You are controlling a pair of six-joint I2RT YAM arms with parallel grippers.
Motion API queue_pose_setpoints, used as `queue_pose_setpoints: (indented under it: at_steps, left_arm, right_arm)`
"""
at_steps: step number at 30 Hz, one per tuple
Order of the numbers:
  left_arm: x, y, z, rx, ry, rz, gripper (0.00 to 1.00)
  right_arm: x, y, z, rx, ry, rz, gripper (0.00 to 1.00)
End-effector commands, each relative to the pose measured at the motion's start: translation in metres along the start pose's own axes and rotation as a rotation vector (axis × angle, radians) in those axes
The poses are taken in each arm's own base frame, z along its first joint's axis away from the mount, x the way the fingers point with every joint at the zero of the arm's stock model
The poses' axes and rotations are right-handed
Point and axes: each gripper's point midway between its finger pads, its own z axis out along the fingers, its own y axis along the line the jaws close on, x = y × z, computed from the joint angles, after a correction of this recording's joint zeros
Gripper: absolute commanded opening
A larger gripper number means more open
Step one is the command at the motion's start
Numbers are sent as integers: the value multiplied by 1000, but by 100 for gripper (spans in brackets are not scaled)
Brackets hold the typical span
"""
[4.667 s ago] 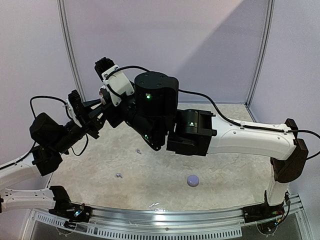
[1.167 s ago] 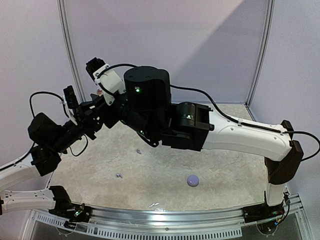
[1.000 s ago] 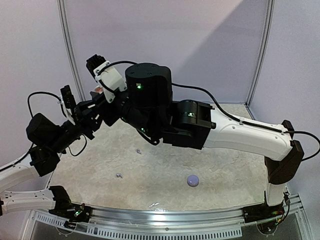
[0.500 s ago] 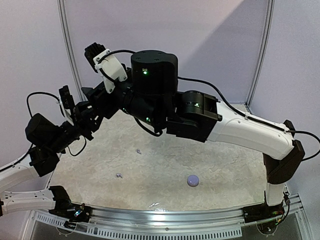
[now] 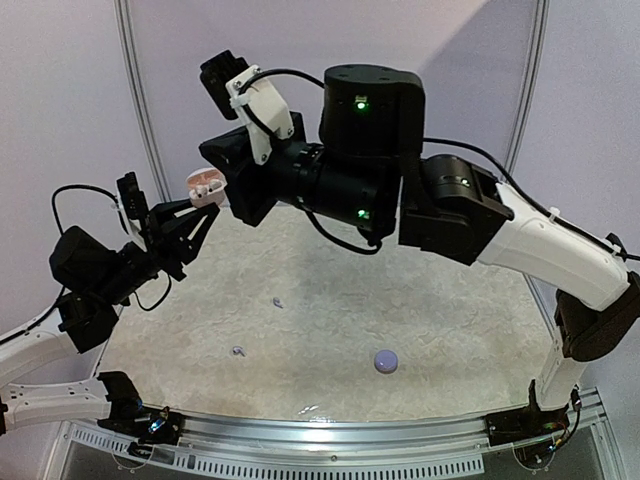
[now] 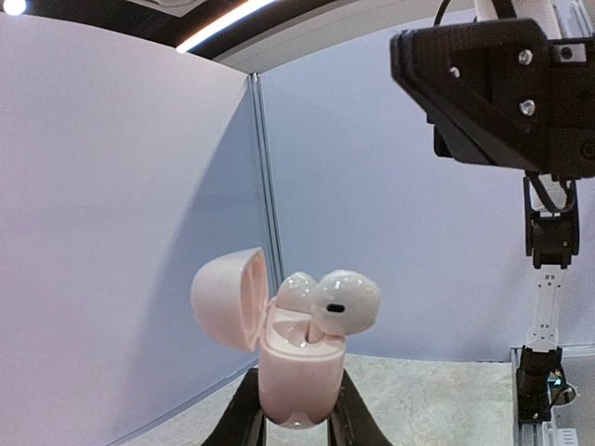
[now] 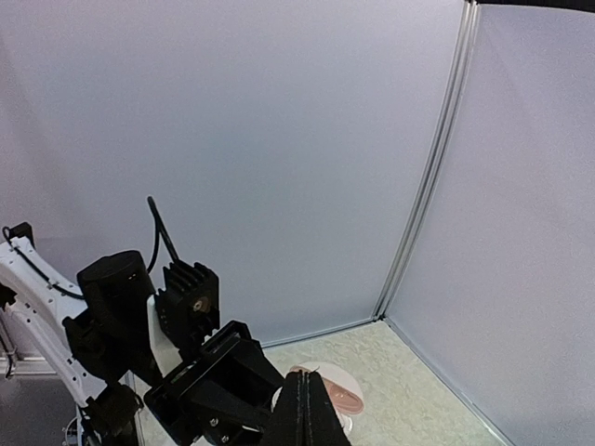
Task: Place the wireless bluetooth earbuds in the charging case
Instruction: Adjust the left earbud in the right side groove of the charging case.
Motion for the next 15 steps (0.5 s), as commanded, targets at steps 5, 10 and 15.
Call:
queue_pose_setpoints:
  at_steps: [5, 10, 15]
  left_arm:
    - [-21, -16, -1, 103, -48, 51, 0]
    - [-22, -24, -1, 156, -45, 45, 0]
    - [-16, -26, 2, 173, -29, 44, 0]
  right_arm:
    - [65, 24, -6, -116, 234, -98, 0]
    - [83, 23, -5, -106, 277, -126, 0]
    - [84, 28, -3, -128, 268, -130, 0]
